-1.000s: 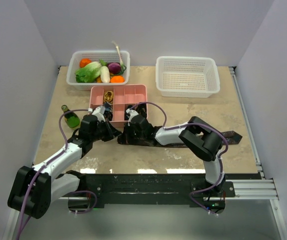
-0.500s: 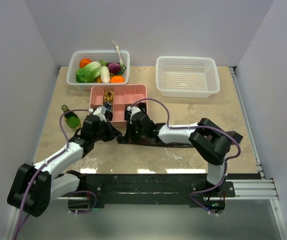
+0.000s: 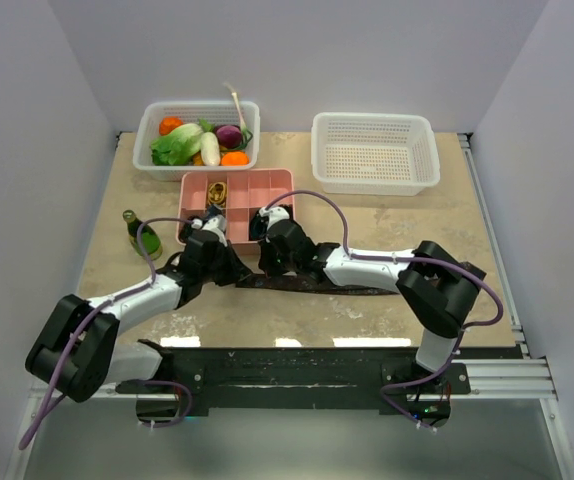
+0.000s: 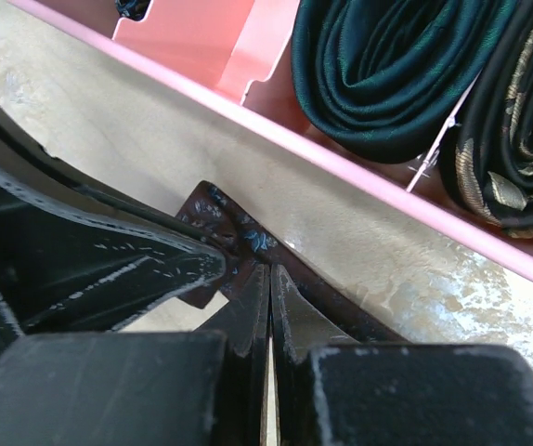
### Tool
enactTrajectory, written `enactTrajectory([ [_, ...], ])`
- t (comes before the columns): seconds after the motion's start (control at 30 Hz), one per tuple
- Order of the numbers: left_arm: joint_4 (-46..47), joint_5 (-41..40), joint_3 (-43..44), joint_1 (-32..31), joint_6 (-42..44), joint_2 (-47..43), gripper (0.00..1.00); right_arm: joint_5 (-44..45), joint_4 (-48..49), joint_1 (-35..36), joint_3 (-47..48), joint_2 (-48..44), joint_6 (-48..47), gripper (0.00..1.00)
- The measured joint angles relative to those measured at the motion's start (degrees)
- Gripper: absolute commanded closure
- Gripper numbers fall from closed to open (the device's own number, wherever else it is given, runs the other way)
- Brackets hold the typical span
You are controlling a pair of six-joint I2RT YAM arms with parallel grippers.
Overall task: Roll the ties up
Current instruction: Roll the tie at the center of the board.
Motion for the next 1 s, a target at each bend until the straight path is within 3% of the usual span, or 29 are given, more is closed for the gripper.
enactTrajectory([
  [0.03,0.5,-0.1,0.0,-0.2,-0.2,0.6,1.00,0.1,0.0,0.0,0.0,0.0,-0.1,1.00],
  [0.13,1.5,-0.4,0.0,-0.6,-0.7,1.8,0.79,0.0,-0.1,0.0,-0.2,0.0,-0.5,1.00],
  [0.17,2.0,-0.4,-0.1,-0.7,-1.0,2.1,0.66,0.0,-0.1,0.0,-0.2,0.0,-0.5,1.00],
  [0.27,3.5,-0.4,-0.4,-0.8,-1.7,2.3,0.50,0.0,-0.1,0.0,-0.2,0.0,-0.7,1.00],
  [0.33,5.2,0.0,-0.9,-0.8,-2.1,2.3,0.50,0.1,-0.1,0.0,-0.2,0.0,-1.0,1.00],
  [0.43,7.5,0.6,-2.0,-0.8,-2.7,2.3,0.52,0.0,-0.3,-0.2,-0.2,0.0,-1.1,1.00],
  [0.53,9.7,1.6,-3.1,-0.8,-3.7,2.3,0.67,0.0,-0.5,-0.3,-0.2,0.0,-1.1,1.00],
  [0.57,10.2,1.8,-3.4,-0.8,-3.9,2.3,0.78,-0.2,-0.5,-0.3,-0.2,0.0,-1.1,1.00],
  [0.7,11.6,2.2,-4.1,-0.8,-5.0,2.3,1.00,-0.7,-0.5,-0.3,-0.3,-0.2,-1.2,1.00],
  [1.0,12.5,1.9,-4.3,-0.7,-5.4,2.5,1.00,-5.0,2.0,-0.3,-0.3,0.9,-1.2,1.00],
])
